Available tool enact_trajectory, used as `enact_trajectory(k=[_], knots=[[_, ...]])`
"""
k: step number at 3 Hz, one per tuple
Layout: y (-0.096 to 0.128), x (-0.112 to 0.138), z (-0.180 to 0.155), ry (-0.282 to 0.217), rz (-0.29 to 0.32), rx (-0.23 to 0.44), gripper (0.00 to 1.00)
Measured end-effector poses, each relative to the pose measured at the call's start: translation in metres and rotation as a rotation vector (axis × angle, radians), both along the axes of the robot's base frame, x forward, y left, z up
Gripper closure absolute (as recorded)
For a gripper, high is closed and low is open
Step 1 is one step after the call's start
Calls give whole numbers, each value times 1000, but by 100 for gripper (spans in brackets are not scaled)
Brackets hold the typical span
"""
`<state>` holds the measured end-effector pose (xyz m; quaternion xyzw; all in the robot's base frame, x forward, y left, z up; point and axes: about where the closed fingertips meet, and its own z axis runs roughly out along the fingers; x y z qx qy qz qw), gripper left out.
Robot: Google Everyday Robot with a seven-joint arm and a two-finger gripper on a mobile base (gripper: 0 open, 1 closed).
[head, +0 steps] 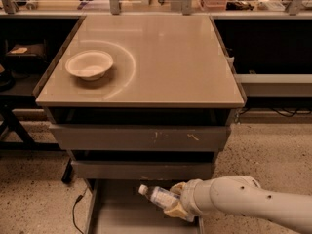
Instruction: Pick blue plastic bottle from bottom drawer and place on counter
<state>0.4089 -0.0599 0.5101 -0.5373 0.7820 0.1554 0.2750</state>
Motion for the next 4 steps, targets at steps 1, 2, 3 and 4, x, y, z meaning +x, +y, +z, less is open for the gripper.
enact_trajectory(k=[1,2,3,4], knots=[[-2,-6,37,-34,-10,-34,100],[-6,-4,86,-110,-22,-71,100],[-5,3,138,-195,-16,-94,100],[-6,4,144,-207,-16,-99,100]])
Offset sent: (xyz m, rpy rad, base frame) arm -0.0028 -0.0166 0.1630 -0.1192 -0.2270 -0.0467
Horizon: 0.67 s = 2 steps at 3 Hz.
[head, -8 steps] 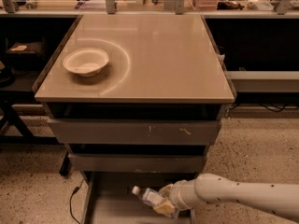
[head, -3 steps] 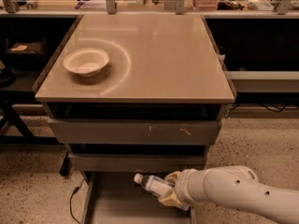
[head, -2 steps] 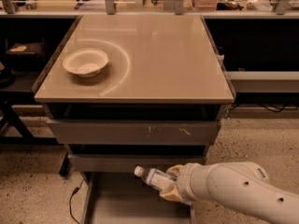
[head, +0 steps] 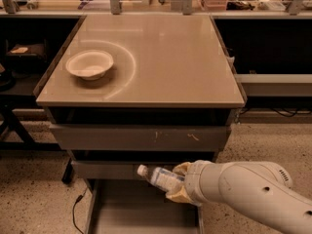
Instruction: Pick blue plastic bottle from bottom drawer and place on counter
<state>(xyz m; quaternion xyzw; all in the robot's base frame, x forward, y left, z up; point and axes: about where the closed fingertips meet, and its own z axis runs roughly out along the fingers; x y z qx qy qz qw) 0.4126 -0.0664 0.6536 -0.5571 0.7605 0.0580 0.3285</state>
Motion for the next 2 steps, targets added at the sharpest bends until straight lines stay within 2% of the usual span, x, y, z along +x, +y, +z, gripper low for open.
enact_trajectory(k=[1,2], knots=[[2,1,7,-13,3,-1,100],[5,12,48,-86,1,0,100]])
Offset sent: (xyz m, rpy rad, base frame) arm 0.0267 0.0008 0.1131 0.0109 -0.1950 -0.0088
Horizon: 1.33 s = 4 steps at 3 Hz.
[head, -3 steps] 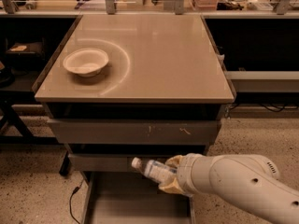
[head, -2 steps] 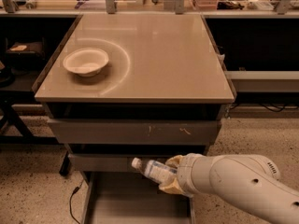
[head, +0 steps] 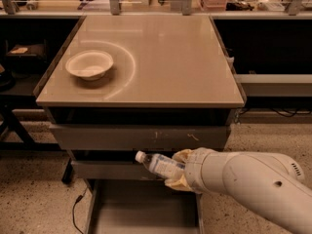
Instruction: Pick blue plastic bottle from bottom drawer and place on counter
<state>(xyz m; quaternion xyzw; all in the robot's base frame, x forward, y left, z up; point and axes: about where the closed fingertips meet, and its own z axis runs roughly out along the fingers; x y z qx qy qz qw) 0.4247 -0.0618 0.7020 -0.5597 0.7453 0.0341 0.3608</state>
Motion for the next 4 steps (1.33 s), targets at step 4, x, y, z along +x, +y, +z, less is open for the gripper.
enact_trajectory(k=[4], knots=[[3,50,116,-201,20,-63,100]])
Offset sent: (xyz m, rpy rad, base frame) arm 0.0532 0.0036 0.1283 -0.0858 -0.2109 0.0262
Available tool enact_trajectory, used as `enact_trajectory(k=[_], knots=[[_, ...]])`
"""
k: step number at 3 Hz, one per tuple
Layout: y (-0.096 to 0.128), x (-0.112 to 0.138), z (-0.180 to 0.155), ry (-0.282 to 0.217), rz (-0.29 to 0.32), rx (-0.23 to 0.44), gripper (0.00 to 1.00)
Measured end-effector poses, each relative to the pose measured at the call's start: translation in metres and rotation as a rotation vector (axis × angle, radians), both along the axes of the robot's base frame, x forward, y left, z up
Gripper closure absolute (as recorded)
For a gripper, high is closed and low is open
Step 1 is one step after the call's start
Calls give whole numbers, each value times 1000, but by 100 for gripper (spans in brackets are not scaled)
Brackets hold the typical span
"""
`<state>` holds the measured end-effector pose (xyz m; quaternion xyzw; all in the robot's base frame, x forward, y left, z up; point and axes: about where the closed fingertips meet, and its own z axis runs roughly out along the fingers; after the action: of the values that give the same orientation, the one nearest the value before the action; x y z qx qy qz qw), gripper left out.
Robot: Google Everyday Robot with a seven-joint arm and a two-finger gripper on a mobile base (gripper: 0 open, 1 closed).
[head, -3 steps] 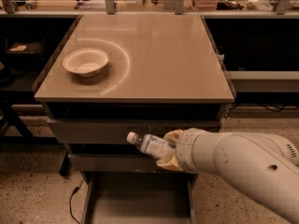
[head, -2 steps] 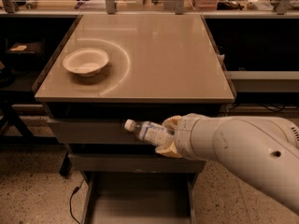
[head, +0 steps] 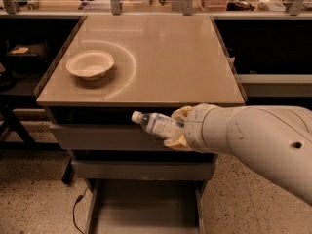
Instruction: Pick blue plastic bottle from bottom drawer and place on counter
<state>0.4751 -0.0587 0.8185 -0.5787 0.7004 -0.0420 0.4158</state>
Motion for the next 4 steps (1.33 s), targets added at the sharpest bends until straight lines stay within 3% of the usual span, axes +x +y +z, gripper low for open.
enact_trajectory(k=[1,3,4], knots=[[3,2,4,-11,5,4,100],[6,45,63,-111,27,-31,100],[8,71,84,-133,47,-48,100]])
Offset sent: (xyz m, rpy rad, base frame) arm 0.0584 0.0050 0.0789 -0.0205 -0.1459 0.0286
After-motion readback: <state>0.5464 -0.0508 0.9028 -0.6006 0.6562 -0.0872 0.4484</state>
